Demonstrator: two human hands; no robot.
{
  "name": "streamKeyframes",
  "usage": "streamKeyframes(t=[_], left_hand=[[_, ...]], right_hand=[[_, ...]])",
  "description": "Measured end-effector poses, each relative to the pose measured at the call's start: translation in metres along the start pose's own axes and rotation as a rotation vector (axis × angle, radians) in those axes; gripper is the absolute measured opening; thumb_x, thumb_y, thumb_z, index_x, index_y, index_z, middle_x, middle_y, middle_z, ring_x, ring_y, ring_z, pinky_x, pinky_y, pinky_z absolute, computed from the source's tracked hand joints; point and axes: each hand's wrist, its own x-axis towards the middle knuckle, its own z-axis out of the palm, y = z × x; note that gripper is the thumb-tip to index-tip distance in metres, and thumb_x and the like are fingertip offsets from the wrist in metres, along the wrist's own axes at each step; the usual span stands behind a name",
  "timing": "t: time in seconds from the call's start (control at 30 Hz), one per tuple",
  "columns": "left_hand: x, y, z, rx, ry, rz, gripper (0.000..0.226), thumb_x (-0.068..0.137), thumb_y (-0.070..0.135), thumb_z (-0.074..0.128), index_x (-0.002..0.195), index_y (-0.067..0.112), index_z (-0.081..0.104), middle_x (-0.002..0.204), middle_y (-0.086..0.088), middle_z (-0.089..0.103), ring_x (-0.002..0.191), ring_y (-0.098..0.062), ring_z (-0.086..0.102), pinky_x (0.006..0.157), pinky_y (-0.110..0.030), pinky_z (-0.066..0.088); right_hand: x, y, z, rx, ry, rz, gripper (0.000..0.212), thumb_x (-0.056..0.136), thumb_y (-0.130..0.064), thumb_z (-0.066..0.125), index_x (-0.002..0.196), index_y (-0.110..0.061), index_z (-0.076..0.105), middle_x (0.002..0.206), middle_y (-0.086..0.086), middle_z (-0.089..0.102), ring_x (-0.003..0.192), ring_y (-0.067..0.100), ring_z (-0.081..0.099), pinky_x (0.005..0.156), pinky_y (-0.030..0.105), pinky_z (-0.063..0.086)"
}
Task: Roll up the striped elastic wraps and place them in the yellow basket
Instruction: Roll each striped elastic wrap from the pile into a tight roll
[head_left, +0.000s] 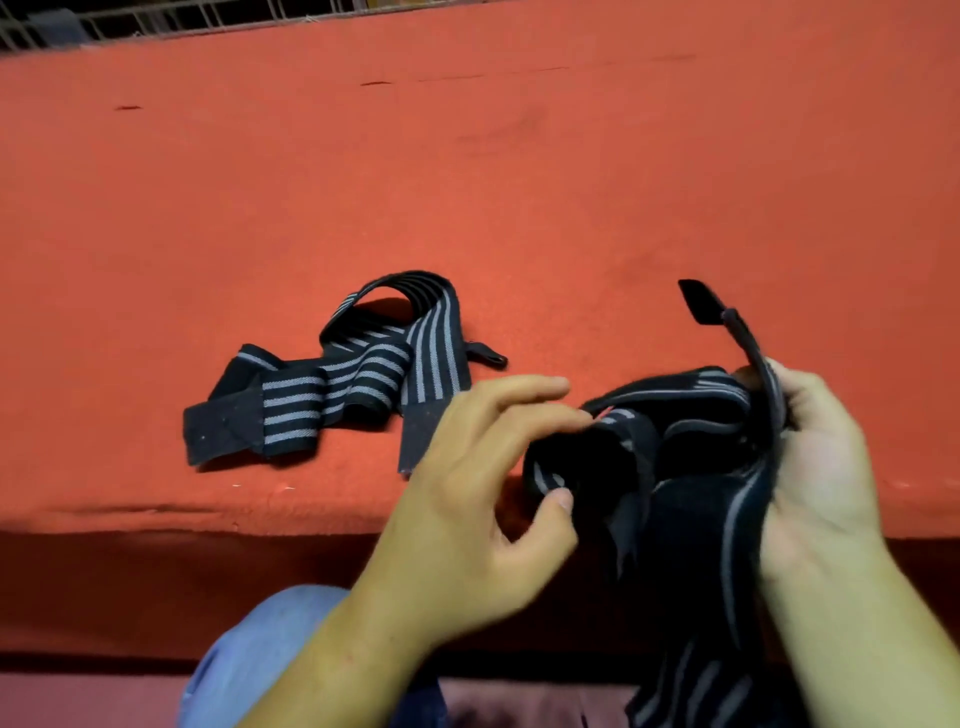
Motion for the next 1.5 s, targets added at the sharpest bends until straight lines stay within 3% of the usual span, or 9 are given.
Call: streamKeyframes(t=[0.17,0.3,0.67,0.8,0.9,1.03,1.3,1.4,1.5], left_hand=[[-0.003,-0.005,0.018,0.098,0.007,0.086,0.076,0.077,-0.011,0.071,0.143,0.023,0.055,0.15,-0.001,0.049,0.136,-0.02,0.049,0.116,-0.034,0.037],[-0.005,-0.015,0.019,0.139,0.089,0.04,0.036,0.086,0.012,0.07,0.119,0.026,0.072,0.144,0.007,0.052,0.129,-0.017,0.051,0.108,-0.034,0.042],[0.002,-0.05,-0.002,-0.292,0.425,-0.503,0.029,0.103,0.032,0.057,0.084,0.012,0.048,0.068,0.006,0.038,0.06,-0.007,0.034,0.056,-0.028,0.031],[0.005,-0.055,0.001,-0.625,0.451,-0.627,0.025,0.1,0.042,0.056,0.093,0.019,0.06,0.088,-0.007,0.056,0.081,-0.022,0.047,0.077,-0.043,0.041],[0.005,-0.053,0.001,-0.682,0.473,-0.64,0.021,0.099,0.043,0.056,0.091,0.029,0.068,0.093,-0.005,0.066,0.092,-0.021,0.058,0.091,-0.047,0.046],[0.009,-0.046,-0.001,-0.706,0.483,-0.668,0.034,0.105,0.04,0.052,0.076,0.035,0.071,0.059,0.004,0.057,0.058,-0.012,0.05,0.067,-0.035,0.041],[0.001,-0.032,-0.005,-0.626,0.072,-0.509,0.047,0.101,0.056,0.041,0.102,0.018,0.07,0.056,-0.009,0.063,0.044,-0.018,0.053,0.052,-0.023,0.045],[-0.003,-0.03,0.002,-0.533,-0.068,-0.455,0.031,0.093,0.028,0.054,0.119,0.038,0.067,0.084,-0.01,0.072,0.064,-0.023,0.064,0.069,-0.031,0.051],[-0.005,-0.03,0.005,-0.365,-0.125,-0.405,0.071,0.089,-0.007,0.052,0.133,0.049,0.059,0.105,-0.001,0.072,0.094,-0.018,0.069,0.087,-0.036,0.054]], right_hand=[[-0.002,-0.013,0.021,-0.031,-0.031,0.075,0.036,0.1,-0.03,0.056,0.068,-0.015,0.064,0.068,0.001,0.057,0.055,0.012,0.059,0.058,0.025,0.058],[-0.004,-0.009,0.028,-0.022,-0.027,0.081,0.032,0.101,-0.023,0.057,0.071,-0.011,0.063,0.069,0.003,0.056,0.047,0.007,0.056,0.057,0.026,0.06],[-0.007,-0.021,0.024,-0.105,-0.032,-0.004,0.039,0.104,-0.025,0.048,0.07,-0.021,0.067,0.064,-0.005,0.065,0.055,0.012,0.065,0.053,0.022,0.055],[-0.018,-0.018,0.028,-0.387,-0.117,0.136,0.032,0.093,-0.03,0.058,0.068,-0.019,0.073,0.057,-0.003,0.063,0.041,0.011,0.059,0.034,0.018,0.041],[-0.022,-0.013,0.028,-0.406,-0.246,0.225,0.025,0.083,-0.029,0.061,0.077,-0.015,0.081,0.073,0.003,0.074,0.06,0.015,0.072,0.049,0.024,0.057],[-0.021,-0.013,0.031,-0.395,-0.245,0.22,0.022,0.085,-0.027,0.059,0.091,-0.013,0.076,0.071,0.003,0.073,0.057,0.014,0.072,0.044,0.026,0.056],[-0.012,-0.021,0.028,-0.051,-0.196,0.158,0.026,0.093,-0.029,0.052,0.083,-0.018,0.074,0.079,-0.008,0.07,0.047,-0.001,0.053,0.043,0.015,0.044],[-0.009,-0.019,0.026,-0.011,-0.195,0.176,0.023,0.096,-0.029,0.051,0.104,-0.017,0.069,0.095,-0.005,0.074,0.054,-0.002,0.06,0.046,0.014,0.048],[-0.006,-0.018,0.024,-0.014,-0.159,0.154,0.024,0.105,-0.027,0.046,0.108,-0.015,0.067,0.093,-0.005,0.073,0.058,-0.001,0.063,0.047,0.015,0.049]])
